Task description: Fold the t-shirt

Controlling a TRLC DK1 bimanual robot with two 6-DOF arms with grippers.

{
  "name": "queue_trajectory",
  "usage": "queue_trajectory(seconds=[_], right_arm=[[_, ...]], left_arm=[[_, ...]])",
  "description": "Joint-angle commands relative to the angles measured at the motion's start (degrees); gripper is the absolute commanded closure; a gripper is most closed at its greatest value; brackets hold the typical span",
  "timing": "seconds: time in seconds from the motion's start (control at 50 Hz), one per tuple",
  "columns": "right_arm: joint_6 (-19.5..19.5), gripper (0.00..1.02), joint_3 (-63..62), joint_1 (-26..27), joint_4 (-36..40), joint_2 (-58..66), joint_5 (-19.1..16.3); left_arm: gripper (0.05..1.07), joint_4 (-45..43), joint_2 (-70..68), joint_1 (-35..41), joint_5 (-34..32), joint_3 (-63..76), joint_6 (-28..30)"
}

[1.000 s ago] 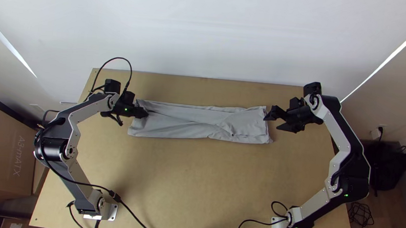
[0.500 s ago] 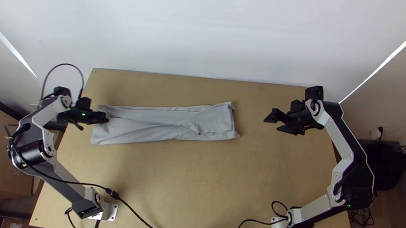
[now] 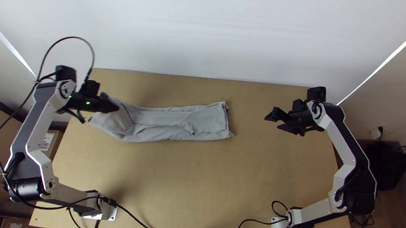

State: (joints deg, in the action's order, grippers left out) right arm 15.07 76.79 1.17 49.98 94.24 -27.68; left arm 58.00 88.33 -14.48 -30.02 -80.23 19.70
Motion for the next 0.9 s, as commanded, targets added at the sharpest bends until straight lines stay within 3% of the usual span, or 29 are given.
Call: queue_trajectory(seconds=[0.0, 0.32, 0.88], right_arm=[[1.4, 0.03, -1.6, 0.0, -0.1, -2.6, -0.1], [1.2, 0.03, -4.3, 2.3, -0.1, -6.2, -0.2], [1.5, 0.03, -7.0, 3.7, -0.1, -7.7, -0.2]], left_arm=[[1.05, 1.0, -0.8, 7.5, -1.0, -2.8, -6.6], [1.05, -5.7, 11.3, 26.7, 3.3, -14.9, -22.1], [1.05, -4.5, 36.2, 43.7, 8.5, -39.9, -29.0]])
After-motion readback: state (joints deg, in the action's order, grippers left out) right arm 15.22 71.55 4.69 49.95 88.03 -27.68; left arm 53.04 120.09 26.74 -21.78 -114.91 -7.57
